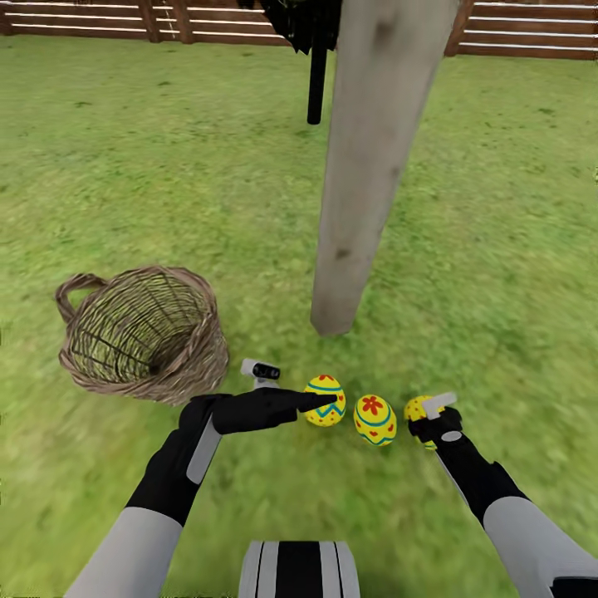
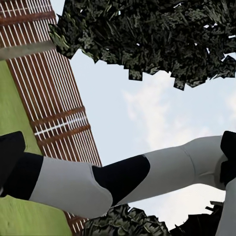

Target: Take the three Easter eggs out of the wicker basket on the lawn in the garden, then place them on the lawn next to a single tree (choose any tree) so that all three eggs are next to the same tree and none are left in the basket.

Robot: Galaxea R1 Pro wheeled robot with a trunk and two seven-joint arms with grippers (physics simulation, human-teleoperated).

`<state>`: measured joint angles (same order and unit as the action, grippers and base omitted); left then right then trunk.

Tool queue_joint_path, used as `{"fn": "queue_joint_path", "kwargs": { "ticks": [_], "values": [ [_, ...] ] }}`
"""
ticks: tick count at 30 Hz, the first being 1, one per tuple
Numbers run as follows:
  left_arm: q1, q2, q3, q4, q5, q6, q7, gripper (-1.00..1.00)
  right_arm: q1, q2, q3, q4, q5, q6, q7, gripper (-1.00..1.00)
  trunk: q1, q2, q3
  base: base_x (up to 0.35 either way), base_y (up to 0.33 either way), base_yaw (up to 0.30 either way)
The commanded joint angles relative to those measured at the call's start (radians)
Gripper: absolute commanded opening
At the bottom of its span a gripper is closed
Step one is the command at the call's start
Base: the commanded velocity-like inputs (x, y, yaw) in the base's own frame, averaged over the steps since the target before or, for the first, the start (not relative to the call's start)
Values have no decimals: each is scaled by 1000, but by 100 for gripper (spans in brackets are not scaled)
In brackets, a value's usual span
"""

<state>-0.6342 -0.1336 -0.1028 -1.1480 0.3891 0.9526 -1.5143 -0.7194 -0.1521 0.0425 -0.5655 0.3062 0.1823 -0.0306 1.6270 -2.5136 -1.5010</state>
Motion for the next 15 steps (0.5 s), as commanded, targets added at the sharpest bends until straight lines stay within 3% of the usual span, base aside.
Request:
{"fn": "queue_joint_path", "kwargs": {
  "ticks": [1, 13, 15],
  "values": [
    [0, 0, 0, 0, 2, 12, -2, 100, 0, -1, 4, -9, 8, 8, -3, 100, -1, 0, 3, -246, 0, 0],
    [0, 4, 7, 2, 0, 11, 0, 100, 0, 1, 3, -51, 7, 14, -5, 100, -6, 3, 50, -336, 0, 0],
    [0, 9, 55, 3, -2, 10, 54, 100, 0, 0, 0, -73, 7, 43, -4, 100, -7, 3, 58, -328, 0, 0]
  ]
}}
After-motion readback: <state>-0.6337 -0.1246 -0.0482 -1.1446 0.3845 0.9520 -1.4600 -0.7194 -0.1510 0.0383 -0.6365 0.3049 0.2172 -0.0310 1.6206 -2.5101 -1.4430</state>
